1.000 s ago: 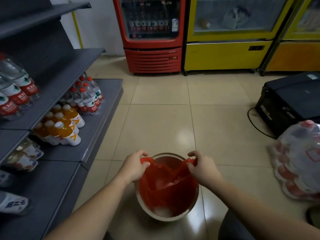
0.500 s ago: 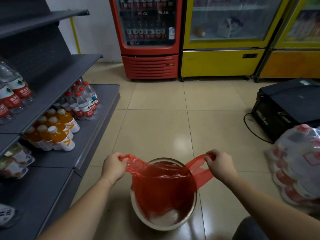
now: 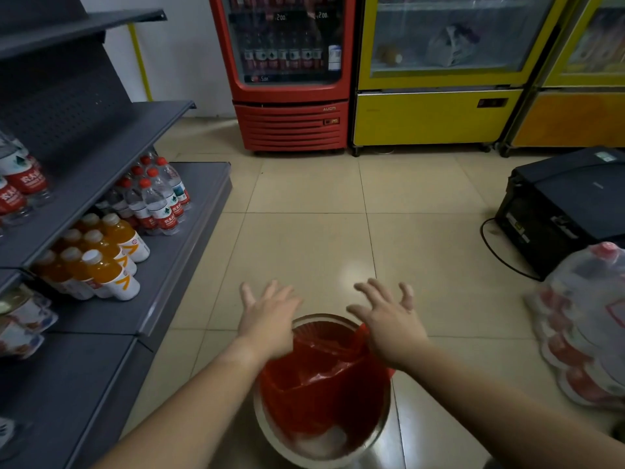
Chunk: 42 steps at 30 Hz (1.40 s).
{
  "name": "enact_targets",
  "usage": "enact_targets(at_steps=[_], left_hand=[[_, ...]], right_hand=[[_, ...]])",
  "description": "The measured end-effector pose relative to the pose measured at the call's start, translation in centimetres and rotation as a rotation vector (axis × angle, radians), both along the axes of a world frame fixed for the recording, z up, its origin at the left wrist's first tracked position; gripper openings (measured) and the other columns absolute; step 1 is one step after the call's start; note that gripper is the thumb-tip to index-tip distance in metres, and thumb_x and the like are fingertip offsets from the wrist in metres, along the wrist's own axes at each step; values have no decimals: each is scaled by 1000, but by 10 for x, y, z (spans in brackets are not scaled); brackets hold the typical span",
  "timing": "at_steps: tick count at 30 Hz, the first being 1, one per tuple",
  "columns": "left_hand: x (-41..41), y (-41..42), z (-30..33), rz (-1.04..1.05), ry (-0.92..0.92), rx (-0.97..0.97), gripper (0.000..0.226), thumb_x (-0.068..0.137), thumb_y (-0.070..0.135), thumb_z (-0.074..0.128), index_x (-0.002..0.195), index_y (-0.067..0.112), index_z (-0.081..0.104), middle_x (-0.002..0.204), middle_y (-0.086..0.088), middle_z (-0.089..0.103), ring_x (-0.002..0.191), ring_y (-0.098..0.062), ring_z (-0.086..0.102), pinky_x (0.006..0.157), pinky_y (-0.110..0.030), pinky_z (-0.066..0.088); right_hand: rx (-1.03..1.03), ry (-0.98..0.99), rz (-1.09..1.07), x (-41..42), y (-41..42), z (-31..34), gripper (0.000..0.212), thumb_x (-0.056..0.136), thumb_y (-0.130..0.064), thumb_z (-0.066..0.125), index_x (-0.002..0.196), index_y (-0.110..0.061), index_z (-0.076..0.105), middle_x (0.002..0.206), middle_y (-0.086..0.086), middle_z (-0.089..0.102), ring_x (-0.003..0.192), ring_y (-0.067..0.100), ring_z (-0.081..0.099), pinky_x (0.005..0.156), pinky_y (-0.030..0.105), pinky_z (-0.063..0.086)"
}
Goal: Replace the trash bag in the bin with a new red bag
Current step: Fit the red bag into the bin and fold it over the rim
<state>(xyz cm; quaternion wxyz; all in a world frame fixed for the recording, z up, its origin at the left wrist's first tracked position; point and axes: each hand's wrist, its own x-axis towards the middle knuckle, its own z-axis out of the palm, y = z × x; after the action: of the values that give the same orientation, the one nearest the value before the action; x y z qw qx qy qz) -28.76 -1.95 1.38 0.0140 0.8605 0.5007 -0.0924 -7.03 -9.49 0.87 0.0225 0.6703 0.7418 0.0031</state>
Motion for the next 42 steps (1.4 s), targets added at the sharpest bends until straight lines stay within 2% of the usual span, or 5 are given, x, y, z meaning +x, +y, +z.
enact_targets(at_steps=[4, 14, 22, 29, 42], left_hand=[[18, 1, -21, -176, 211, 49, 46, 84, 20, 66, 129, 23, 55, 127, 1, 60, 132, -25, 43, 110, -72, 4], [-2, 7, -45, 28, 240, 52, 24, 90, 20, 61, 112, 24, 69, 113, 1, 66, 117, -24, 53, 108, -69, 8], [-23, 20, -57, 165, -56, -47, 6, 95, 31, 58, 93, 30, 64, 105, 6, 66, 110, -19, 59, 107, -55, 20], [-31, 36, -74, 443, -456, -14, 20, 91, 41, 61, 79, 26, 57, 82, 5, 71, 93, -22, 66, 75, -37, 22], [-47, 64, -128, 524, -602, -157, 28, 74, 39, 80, 57, 31, 58, 60, 17, 60, 78, -20, 69, 83, -40, 55]], right_hand=[[-100, -130, 125, -5, 7, -20, 45, 91, -12, 50, 133, -27, 56, 157, 6, 21, 149, 28, 2, 108, 61, -21], [-92, -92, 49, 14, 9, -33, 35, 91, -12, 49, 115, -29, 68, 139, -2, 51, 136, 23, 33, 104, 57, -15], [-113, 50, -28, 33, 16, -51, 24, 96, -28, 49, 109, -30, 69, 138, -11, 54, 134, 14, 37, 107, 56, 0], [-3, 364, -334, 36, 39, -71, 20, 95, -44, 52, 92, -30, 66, 113, -13, 67, 115, 10, 53, 98, 43, 21], [-115, 561, -515, 43, 63, -129, 24, 90, -53, 57, 81, -31, 64, 90, -14, 70, 92, 12, 59, 83, 35, 23]])
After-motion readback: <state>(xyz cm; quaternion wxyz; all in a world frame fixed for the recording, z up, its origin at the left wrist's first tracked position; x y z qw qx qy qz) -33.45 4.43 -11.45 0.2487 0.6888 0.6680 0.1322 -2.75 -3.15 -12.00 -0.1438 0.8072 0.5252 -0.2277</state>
